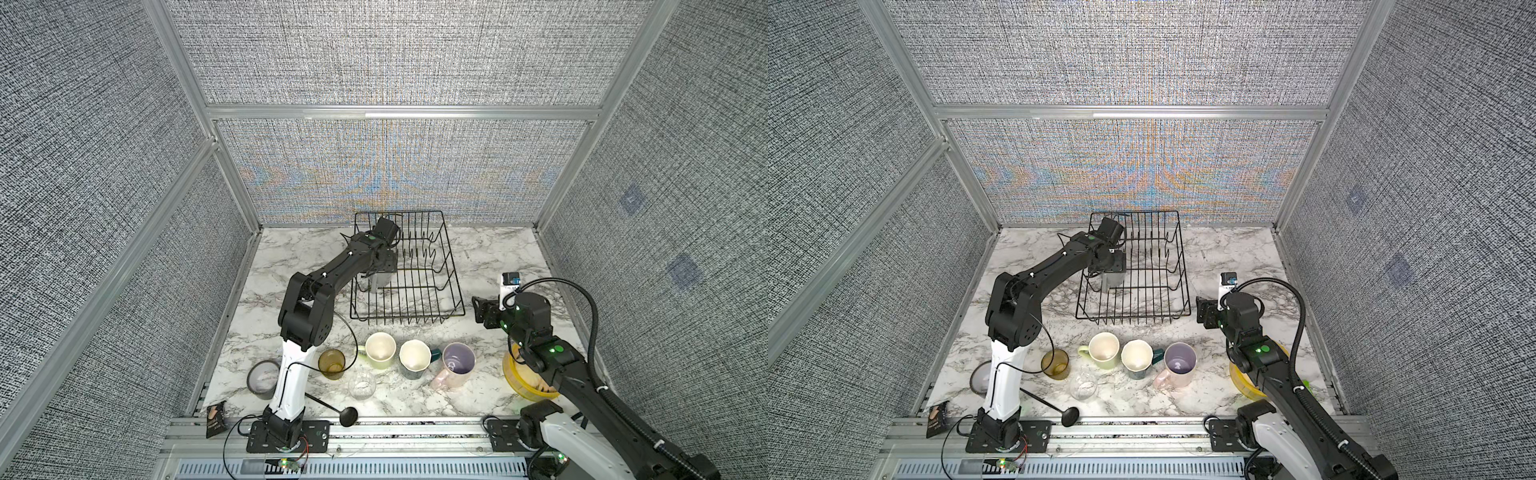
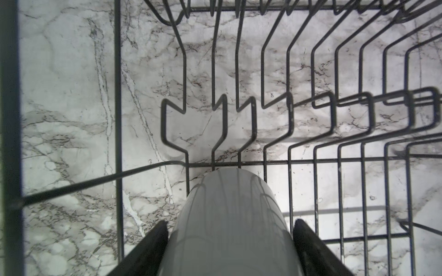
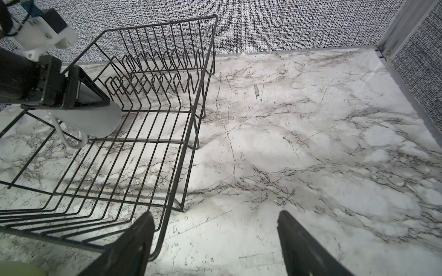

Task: Load cups into a dish rack
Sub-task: Place the cup upside down at the dish rack.

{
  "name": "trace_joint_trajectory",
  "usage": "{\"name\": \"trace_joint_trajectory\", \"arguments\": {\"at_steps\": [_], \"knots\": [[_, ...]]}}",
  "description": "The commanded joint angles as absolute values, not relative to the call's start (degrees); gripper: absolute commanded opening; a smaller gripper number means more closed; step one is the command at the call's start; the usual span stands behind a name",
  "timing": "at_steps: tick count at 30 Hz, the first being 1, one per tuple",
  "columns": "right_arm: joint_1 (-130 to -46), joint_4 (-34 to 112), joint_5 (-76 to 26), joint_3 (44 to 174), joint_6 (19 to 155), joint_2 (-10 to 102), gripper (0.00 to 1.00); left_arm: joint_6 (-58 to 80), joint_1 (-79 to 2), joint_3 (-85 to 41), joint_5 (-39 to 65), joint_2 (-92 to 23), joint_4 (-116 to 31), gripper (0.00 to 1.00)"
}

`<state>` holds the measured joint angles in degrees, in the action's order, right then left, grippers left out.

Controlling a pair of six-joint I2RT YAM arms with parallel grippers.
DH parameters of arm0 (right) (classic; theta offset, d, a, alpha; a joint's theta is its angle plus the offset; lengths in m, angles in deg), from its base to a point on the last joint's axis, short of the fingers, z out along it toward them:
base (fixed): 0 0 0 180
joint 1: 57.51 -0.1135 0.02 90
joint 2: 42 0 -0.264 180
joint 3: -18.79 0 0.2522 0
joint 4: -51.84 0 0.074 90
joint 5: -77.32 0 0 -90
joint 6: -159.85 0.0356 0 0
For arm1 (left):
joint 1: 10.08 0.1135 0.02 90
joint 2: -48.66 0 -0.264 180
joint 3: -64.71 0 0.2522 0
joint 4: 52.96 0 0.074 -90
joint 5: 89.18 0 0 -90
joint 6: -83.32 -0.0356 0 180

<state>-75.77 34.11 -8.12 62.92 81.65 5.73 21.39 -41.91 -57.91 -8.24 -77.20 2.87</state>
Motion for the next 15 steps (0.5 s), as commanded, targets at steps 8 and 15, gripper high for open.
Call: {"name": "trace_joint_trajectory", "arguments": {"at_steps": [8,15], "knots": [[-75.19,29.77,-10.61,66.06,88.22,5.11,0.94,23.35,-41.98,-61.68,-12.03,-79.68,4.92,0.63],[-75.09,26.10,-11.44,67.02,87.26,5.08,0.94,23.29,-42.16,-61.29,-12.43,-78.83,5.73,0.82]]}}
